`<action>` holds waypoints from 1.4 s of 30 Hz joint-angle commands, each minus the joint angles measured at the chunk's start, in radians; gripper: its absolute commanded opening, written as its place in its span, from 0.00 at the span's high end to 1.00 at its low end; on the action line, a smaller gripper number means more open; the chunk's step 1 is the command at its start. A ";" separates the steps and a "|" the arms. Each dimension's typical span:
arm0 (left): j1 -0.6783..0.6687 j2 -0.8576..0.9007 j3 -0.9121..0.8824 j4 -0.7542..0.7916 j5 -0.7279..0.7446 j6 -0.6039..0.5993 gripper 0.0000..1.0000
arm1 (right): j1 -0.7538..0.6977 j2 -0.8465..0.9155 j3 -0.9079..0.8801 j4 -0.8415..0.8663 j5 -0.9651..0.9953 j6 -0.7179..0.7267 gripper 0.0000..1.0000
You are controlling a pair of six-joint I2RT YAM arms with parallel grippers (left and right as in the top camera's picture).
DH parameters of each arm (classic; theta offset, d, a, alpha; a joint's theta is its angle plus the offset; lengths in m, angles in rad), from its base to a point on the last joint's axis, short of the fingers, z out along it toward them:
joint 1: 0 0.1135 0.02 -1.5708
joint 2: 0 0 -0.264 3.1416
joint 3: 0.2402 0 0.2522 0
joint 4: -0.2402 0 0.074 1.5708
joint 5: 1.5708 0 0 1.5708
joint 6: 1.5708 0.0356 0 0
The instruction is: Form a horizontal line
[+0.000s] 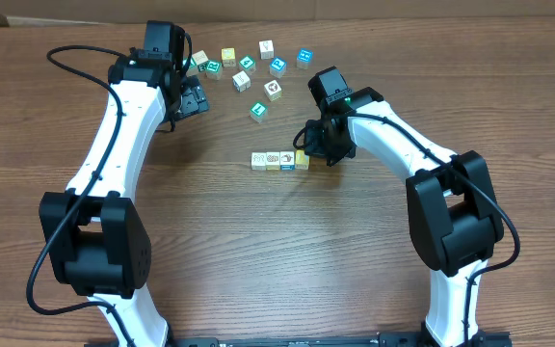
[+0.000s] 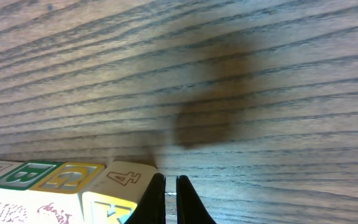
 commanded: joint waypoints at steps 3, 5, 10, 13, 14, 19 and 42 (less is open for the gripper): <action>-0.002 0.013 0.024 -0.002 -0.013 0.001 0.00 | 0.005 -0.038 -0.008 0.004 -0.055 -0.007 0.96; -0.002 0.013 0.024 -0.002 -0.013 0.001 0.00 | 0.005 -0.038 -0.008 0.003 -0.054 -0.007 0.96; -0.002 0.013 0.024 -0.002 -0.013 0.001 0.00 | 0.005 -0.038 -0.008 0.008 -0.110 -0.053 0.96; -0.002 0.013 0.024 -0.002 -0.013 0.001 0.00 | 0.005 -0.038 -0.008 0.007 -0.116 -0.055 0.96; -0.002 0.013 0.024 -0.002 -0.013 0.001 0.00 | 0.005 -0.038 -0.008 0.007 -0.112 -0.051 0.96; -0.002 0.013 0.024 -0.002 -0.013 0.001 0.00 | 0.005 -0.038 -0.008 0.003 -0.063 -0.047 0.96; -0.002 0.013 0.024 -0.002 -0.013 0.001 0.00 | 0.005 -0.038 -0.008 0.218 0.063 -0.052 0.96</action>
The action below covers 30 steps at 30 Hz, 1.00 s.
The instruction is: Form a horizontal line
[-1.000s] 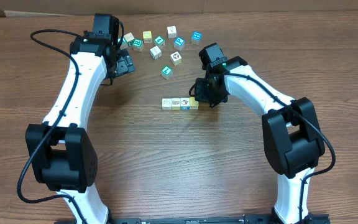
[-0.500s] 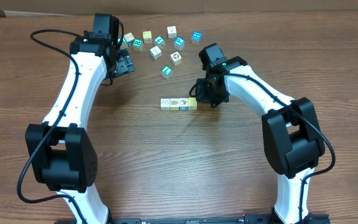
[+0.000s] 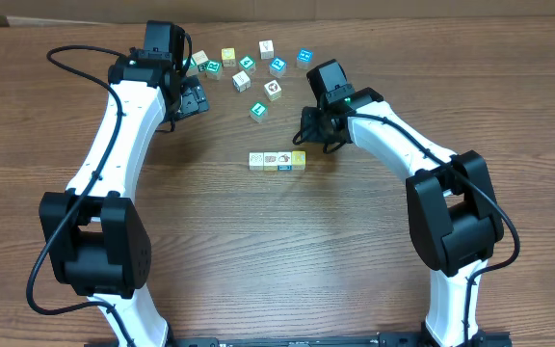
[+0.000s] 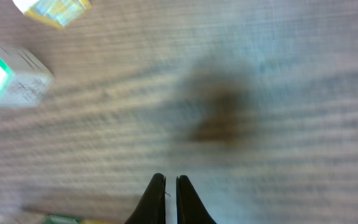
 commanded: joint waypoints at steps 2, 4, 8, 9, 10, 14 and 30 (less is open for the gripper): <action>-0.002 0.013 0.024 -0.002 -0.013 0.001 0.00 | 0.006 -0.038 -0.005 0.013 -0.046 -0.003 0.96; -0.002 0.013 0.024 -0.002 -0.013 0.001 0.00 | 0.010 -0.038 -0.005 0.010 -0.086 -0.003 0.96; -0.002 0.013 0.024 -0.002 -0.013 0.001 0.00 | 0.027 -0.038 -0.005 -0.002 -0.099 -0.003 0.96; -0.002 0.013 0.024 -0.002 -0.013 0.001 0.00 | 0.030 -0.038 -0.005 -0.005 -0.099 -0.003 0.96; -0.002 0.013 0.024 -0.002 -0.013 0.001 0.00 | 0.034 -0.038 -0.005 -0.009 -0.099 -0.003 0.96; -0.002 0.013 0.024 -0.002 -0.013 0.001 0.00 | 0.044 -0.038 -0.005 -0.036 -0.095 -0.003 0.96; -0.002 0.013 0.024 -0.002 -0.013 0.001 0.00 | 0.067 -0.038 -0.005 -0.084 -0.096 -0.003 0.96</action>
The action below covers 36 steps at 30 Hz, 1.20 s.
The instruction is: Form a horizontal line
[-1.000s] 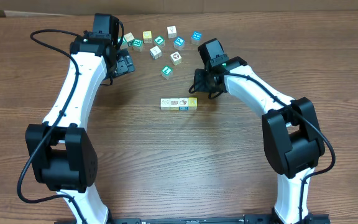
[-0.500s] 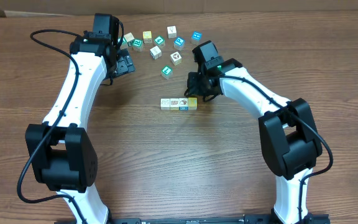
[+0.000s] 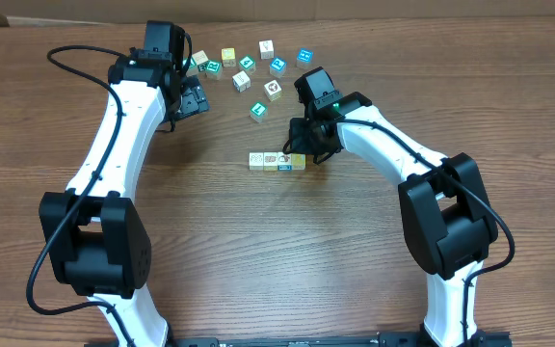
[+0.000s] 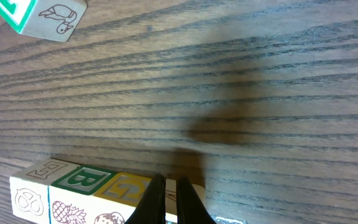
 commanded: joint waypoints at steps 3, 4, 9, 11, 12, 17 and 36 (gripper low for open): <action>-0.002 0.013 0.024 -0.002 -0.013 0.001 0.00 | 0.016 -0.038 -0.005 0.000 -0.006 -0.003 0.96; -0.002 0.013 0.024 -0.002 -0.013 0.001 0.00 | 0.016 -0.038 -0.005 -0.001 -0.006 -0.003 0.96; -0.002 0.013 0.024 -0.002 -0.013 0.001 0.01 | 0.016 -0.038 -0.005 -0.006 -0.006 -0.003 0.96; -0.002 0.013 0.024 -0.002 -0.013 0.001 0.00 | 0.016 -0.038 -0.005 -0.008 -0.006 -0.003 0.96; -0.002 0.013 0.024 -0.002 -0.013 0.001 0.00 | 0.016 -0.038 -0.005 -0.009 -0.006 -0.003 0.96; -0.002 0.013 0.024 -0.002 -0.013 0.001 0.00 | 0.016 -0.038 -0.005 -0.013 -0.006 -0.003 0.96; -0.002 0.013 0.024 -0.002 -0.013 0.001 0.00 | 0.016 -0.038 -0.005 0.010 -0.001 -0.003 0.96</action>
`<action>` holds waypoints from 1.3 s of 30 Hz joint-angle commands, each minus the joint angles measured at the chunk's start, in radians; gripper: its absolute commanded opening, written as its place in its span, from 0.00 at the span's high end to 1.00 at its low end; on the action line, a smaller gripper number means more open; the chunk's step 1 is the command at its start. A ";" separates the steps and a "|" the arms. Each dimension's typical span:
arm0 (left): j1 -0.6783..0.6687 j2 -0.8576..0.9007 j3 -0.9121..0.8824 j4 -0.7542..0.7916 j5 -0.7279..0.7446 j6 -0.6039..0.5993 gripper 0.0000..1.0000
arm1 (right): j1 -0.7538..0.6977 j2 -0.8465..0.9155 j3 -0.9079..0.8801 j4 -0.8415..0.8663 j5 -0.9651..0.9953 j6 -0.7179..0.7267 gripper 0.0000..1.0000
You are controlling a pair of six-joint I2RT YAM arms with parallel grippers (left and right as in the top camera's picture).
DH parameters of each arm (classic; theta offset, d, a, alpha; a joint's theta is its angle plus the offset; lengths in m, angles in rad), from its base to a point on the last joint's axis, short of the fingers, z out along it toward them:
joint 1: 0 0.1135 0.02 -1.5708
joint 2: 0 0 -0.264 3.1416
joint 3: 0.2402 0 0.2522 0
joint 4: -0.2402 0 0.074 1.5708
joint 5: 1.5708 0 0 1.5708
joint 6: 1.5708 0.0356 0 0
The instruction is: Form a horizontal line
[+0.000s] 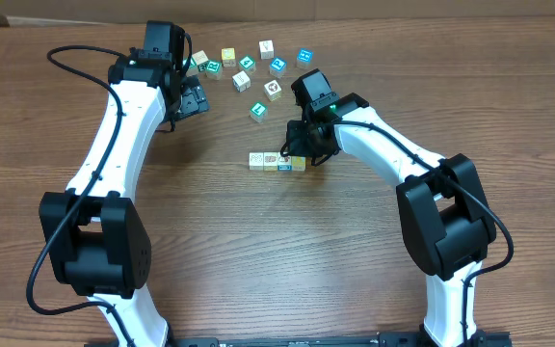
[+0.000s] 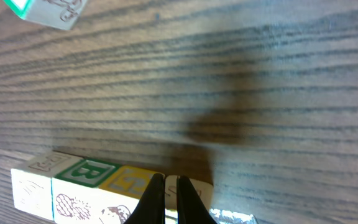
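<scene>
A short row of letter blocks (image 1: 277, 161) lies left to right at the table's middle. In the right wrist view the row shows a white block (image 2: 32, 186), a green B block (image 2: 89, 173), a yellow block (image 2: 131, 180) and a pale end block (image 2: 196, 190). My right gripper (image 1: 302, 151) (image 2: 171, 190) is shut with nothing held, its tips low at the far side of the row over the end block. My left gripper (image 1: 193, 97) hangs open at the back left, apart from the row.
Several loose blocks (image 1: 242, 81) are scattered at the back of the table, the nearest a green one (image 1: 258, 111) (image 2: 45, 9) just beyond the row. Bare wood (image 2: 260, 93) lies to the row's right and front.
My right gripper has shifted slightly nearer the row, its shut tips now overlapping the end block more. The left arm has not moved.
My right gripper was shut at the right end of the row beside the last block. Then it was farther back, over bare wood near the loose blocks. After that it stood shut at the row's far side, where it stays now.
</scene>
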 commanded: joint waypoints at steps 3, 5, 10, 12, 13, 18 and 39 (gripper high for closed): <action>-0.003 0.013 0.024 -0.002 -0.014 0.001 0.00 | 0.002 -0.038 -0.005 0.037 0.045 -0.002 0.96; -0.003 0.013 0.024 -0.002 -0.014 0.001 0.00 | 0.001 -0.038 -0.005 0.053 0.102 0.001 0.96; -0.003 0.013 0.024 -0.002 -0.014 0.001 0.00 | -0.012 -0.038 -0.005 0.055 0.243 0.055 0.96; -0.003 0.013 0.024 -0.002 -0.013 0.001 0.00 | -0.025 -0.038 -0.005 0.049 0.263 0.060 0.96; -0.003 0.013 0.024 -0.002 -0.014 0.001 0.00 | -0.032 -0.038 -0.005 0.046 0.267 0.063 0.95; -0.003 0.013 0.024 -0.002 -0.014 0.001 0.00 | -0.082 -0.038 -0.005 0.037 0.269 0.065 0.92; -0.003 0.013 0.024 -0.002 -0.014 0.001 0.00 | -0.264 -0.038 -0.005 -0.037 0.265 0.065 0.00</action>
